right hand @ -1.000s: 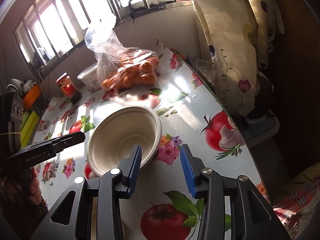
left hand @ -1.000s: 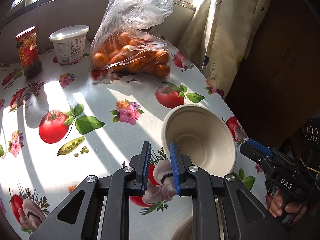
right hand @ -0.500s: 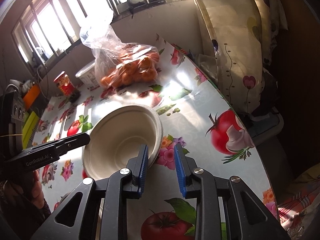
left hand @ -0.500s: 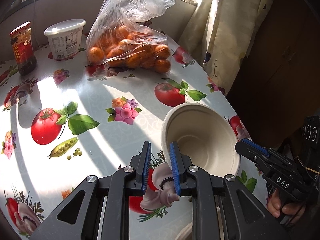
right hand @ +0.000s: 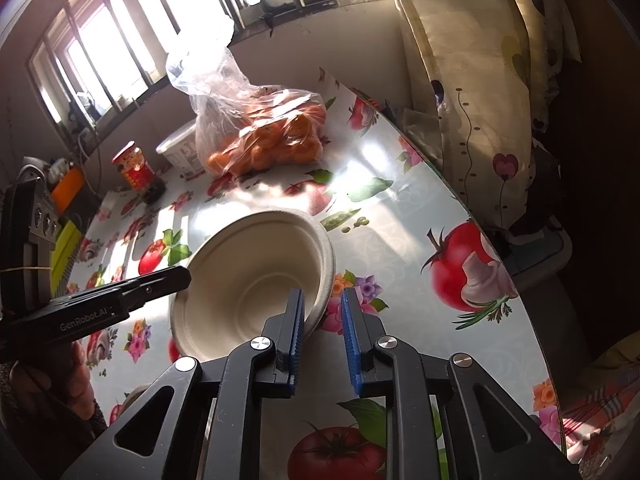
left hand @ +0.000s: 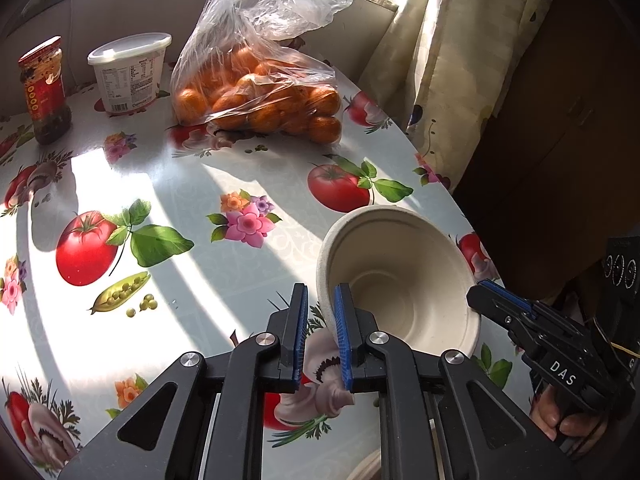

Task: Organize plates and bowls
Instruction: 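Lift the nested bowls with both tools and carry them over the other bowl pair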

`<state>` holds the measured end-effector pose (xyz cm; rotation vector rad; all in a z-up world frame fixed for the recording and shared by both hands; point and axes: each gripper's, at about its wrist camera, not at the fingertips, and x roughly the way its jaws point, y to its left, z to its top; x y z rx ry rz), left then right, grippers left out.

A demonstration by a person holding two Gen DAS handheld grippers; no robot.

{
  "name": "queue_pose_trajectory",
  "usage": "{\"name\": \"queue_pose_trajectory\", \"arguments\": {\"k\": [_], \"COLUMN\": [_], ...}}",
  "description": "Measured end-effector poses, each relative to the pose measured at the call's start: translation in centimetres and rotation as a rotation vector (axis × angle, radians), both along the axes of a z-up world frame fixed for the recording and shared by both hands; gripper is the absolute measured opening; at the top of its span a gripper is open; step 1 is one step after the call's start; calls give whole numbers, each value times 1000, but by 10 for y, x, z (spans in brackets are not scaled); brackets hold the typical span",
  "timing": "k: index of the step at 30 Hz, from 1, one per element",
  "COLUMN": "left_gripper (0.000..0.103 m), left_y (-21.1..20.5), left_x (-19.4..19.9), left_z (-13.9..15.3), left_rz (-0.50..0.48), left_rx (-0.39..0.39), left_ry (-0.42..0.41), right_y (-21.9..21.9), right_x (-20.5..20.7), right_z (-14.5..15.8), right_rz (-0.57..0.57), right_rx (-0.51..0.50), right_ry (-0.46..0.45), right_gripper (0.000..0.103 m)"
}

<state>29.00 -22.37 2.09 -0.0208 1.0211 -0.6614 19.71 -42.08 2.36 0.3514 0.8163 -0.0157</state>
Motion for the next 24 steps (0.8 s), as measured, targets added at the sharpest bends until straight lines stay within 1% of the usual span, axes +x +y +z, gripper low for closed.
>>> {"name": "queue_pose_trajectory", "arguments": {"k": [4, 10, 24], "left_gripper": [9, 9, 9], "left_y": [-2, -2, -2], "left_x": [-1, -1, -1], "left_z": [0, 0, 2], "left_rz": [-3, -2, 5], "left_rx": [1, 3, -1], "left_ry": [-4, -8, -9], "right_y": [1, 3, 3], "right_x": [0, 1, 1], "right_z": [0, 0, 0], "right_rz": [1, 3, 0], "right_rx": [0, -2, -2], "right_ry": [-1, -1, 0], "right_gripper": [16, 14, 14]}}
